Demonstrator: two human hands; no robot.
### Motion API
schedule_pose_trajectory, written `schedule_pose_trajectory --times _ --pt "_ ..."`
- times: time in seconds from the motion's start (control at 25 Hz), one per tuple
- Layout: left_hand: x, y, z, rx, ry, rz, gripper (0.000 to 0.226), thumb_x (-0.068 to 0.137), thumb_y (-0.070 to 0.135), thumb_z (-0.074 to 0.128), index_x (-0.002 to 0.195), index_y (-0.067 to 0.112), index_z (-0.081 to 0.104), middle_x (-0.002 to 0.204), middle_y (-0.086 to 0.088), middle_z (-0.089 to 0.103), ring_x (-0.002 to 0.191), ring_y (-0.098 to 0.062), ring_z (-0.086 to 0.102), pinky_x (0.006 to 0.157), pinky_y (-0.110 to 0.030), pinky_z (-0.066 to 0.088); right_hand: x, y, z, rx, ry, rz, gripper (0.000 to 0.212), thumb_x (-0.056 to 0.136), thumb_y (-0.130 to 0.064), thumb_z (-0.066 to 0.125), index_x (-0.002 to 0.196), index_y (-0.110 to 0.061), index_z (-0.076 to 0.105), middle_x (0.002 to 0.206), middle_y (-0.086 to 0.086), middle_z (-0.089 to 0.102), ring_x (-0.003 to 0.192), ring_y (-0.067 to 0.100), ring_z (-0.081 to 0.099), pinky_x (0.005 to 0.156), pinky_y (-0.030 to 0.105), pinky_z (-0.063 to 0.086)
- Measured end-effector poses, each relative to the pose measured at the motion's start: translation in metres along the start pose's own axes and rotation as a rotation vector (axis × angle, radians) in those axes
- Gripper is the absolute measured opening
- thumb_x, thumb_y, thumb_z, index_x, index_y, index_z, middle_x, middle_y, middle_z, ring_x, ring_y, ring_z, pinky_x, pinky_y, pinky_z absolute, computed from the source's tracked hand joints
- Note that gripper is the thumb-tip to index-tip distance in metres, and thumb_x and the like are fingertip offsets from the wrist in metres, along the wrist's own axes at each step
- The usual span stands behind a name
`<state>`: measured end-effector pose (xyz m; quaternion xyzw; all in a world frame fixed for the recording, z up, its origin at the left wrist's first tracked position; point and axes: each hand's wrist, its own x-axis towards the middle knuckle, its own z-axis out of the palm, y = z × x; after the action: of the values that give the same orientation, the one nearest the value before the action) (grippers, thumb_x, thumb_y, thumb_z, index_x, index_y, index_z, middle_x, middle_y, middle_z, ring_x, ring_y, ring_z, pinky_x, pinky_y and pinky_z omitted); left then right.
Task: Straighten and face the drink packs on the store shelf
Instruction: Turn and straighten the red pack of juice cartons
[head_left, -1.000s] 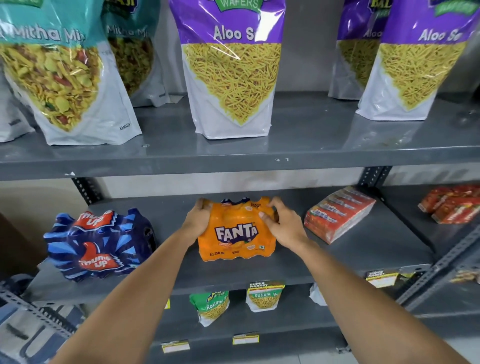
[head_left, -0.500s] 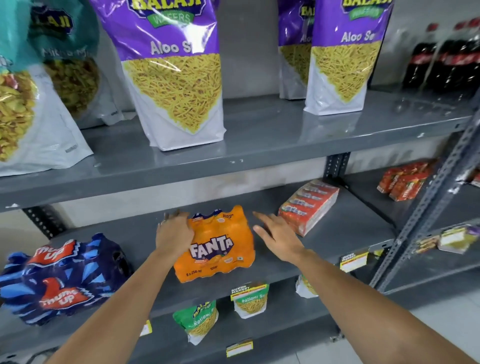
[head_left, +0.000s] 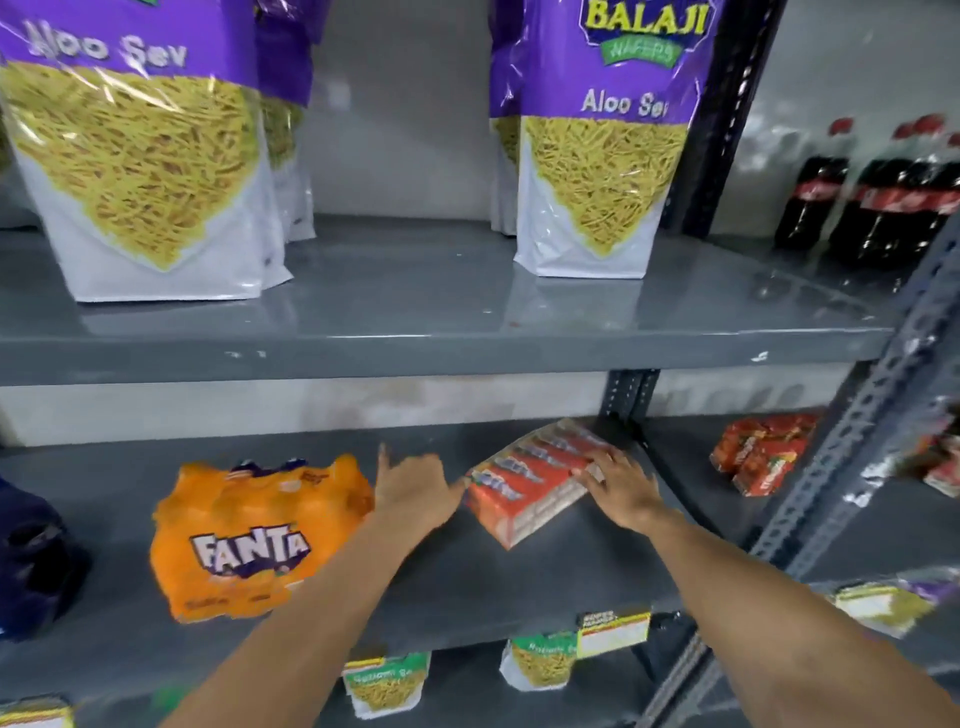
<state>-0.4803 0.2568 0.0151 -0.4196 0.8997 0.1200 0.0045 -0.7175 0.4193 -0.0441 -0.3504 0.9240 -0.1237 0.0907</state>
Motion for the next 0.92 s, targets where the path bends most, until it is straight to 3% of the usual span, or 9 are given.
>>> schedule_pose_trajectory --times 0.12,0.2,0.36,0.44,0.52,0.64,0.76,0.92 --pt "0.013 0.033 0.036 -0.425 -0.164 -0.081 0.058 0.09 0.057 0.047 0.122 0.012 0.063 0.127 -0.011 0.066 0.118 -0.03 0.06 0.103 -0.036 0.042 0.025 0.013 -0.006 0.22 -0.014 0.022 0.049 0.099 -0.049 0.036 0.136 -0.018 0.045 0.15 0.012 0.041 0.132 0.032 0.045 0.11 0.048 0.036" --pt "0.022 0.044 0.055 -0.607 -0.214 -0.101 0.066 0.08 0.06 0.06 0.13 0.017 0.059 0.129 -0.007 0.066 0.117 -0.027 0.062 0.097 -0.032 0.048 0.034 0.006 -0.01 0.413 -0.011 0.079 0.037 0.1 -0.039 0.04 0.128 -0.014 0.044 0.136 0.014 0.052 0.118 0.031 0.055 0.103 0.042 0.042" --pt "0.051 0.041 0.091 -0.893 -0.257 -0.15 0.093 0.042 0.057 0.078 0.125 0.017 0.062 0.115 -0.005 0.073 0.102 -0.024 0.071 0.093 -0.041 0.056 0.046 0.006 -0.02 0.533 -0.07 0.153 0.054 0.092 -0.02 0.058 0.142 -0.008 0.04 0.141 0.015 0.05 0.126 0.03 0.052 0.1 0.032 0.038" --pt "0.043 0.041 0.082 -0.898 -0.232 -0.146 0.08 0.046 0.053 0.083 0.117 0.02 0.067 0.114 -0.001 0.074 0.102 -0.02 0.07 0.096 -0.038 0.054 0.049 0.016 -0.028 0.488 -0.179 0.136 0.032 0.087 -0.02 0.065 0.117 -0.008 0.064 0.123 0.011 0.067 0.112 0.026 0.063 0.089 0.029 0.047" --pt "0.028 0.044 0.076 -0.834 -0.167 -0.129 0.061 0.062 0.043 0.085 0.116 0.021 0.066 0.114 0.001 0.072 0.105 -0.02 0.068 0.097 -0.036 0.052 0.044 0.028 -0.033 0.485 -0.223 0.09 0.022 0.084 -0.022 0.07 0.101 -0.01 0.066 0.101 0.003 0.071 0.099 0.02 0.067 0.079 0.026 0.047" --pt "0.005 0.052 0.079 -0.773 0.011 -0.053 0.064 0.069 0.038 0.083 0.122 0.019 0.054 0.111 0.005 0.068 0.105 -0.017 0.066 0.089 -0.029 0.05 0.024 0.045 -0.025 0.563 -0.117 0.075 0.037 0.081 -0.017 0.076 0.11 -0.017 0.053 0.101 -0.004 0.064 0.101 0.015 0.062 0.089 0.032 0.046" --pt "-0.015 0.056 0.09 -0.822 0.121 0.004 0.053 0.079 0.029 0.077 0.12 0.026 0.044 0.1 0.013 0.062 0.093 -0.007 0.064 0.078 -0.022 0.052 0.003 0.063 -0.001 0.635 -0.001 0.091 0.049 0.072 -0.014 0.085 0.105 -0.021 0.05 0.103 -0.001 0.069 0.099 0.016 0.066 0.095 0.043 0.052" --pt "-0.008 0.043 0.105 -0.66 0.241 0.021 0.022 0.092 0.021 0.06 0.106 0.028 0.045 0.093 0.011 0.066 0.09 -0.013 0.069 0.075 -0.031 0.06 -0.019 0.072 0.01 0.727 -0.016 0.144 0.063 0.073 -0.006 0.084 0.119 -0.023 0.044 0.109 0.0 0.068 0.107 0.019 0.064 0.09 0.033 0.047"
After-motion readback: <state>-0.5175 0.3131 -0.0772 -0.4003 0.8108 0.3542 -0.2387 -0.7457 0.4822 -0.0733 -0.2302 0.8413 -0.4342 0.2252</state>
